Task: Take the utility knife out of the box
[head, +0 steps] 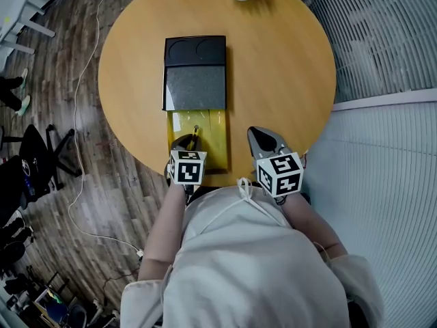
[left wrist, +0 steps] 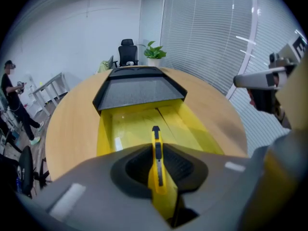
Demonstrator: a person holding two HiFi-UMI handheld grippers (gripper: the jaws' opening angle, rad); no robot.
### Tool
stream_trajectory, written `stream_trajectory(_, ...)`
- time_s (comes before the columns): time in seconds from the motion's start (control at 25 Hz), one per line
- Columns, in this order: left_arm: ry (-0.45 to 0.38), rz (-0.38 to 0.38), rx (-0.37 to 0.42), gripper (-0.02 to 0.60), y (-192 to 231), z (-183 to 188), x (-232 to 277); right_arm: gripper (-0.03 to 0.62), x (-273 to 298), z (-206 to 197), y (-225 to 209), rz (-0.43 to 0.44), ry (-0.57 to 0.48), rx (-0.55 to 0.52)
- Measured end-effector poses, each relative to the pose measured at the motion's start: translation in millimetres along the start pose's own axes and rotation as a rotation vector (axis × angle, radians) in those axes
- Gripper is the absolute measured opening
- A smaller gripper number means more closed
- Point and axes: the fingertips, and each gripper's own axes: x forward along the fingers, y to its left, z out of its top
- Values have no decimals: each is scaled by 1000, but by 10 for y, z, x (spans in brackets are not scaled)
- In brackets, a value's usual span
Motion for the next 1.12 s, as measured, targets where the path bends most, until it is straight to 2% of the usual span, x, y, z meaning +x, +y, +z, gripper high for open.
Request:
stream_trajectory(0.24,-161,-11,15,66,-45,345,-473,-2,-131,64,182,-5,-38,-13)
stream_trajectory(0.52,-408,-16,44,66,-102,941,-1159,-2,-278,230,367,-1,-91,-58)
stream_trajectory(0.84,-677,-1,71,66,-92,1552,-1974,-2,-499,684,517,-6,-221,-87)
stream_trajectory(0.96,-745,4,58,66,-69,1646,-2191,-2,-590,856,543,-14,-269,-89)
stream_trajectory(1.12,-789,14,32,66,-14,1717,-2336,-2,-678,1052,564,-24,-318,-93)
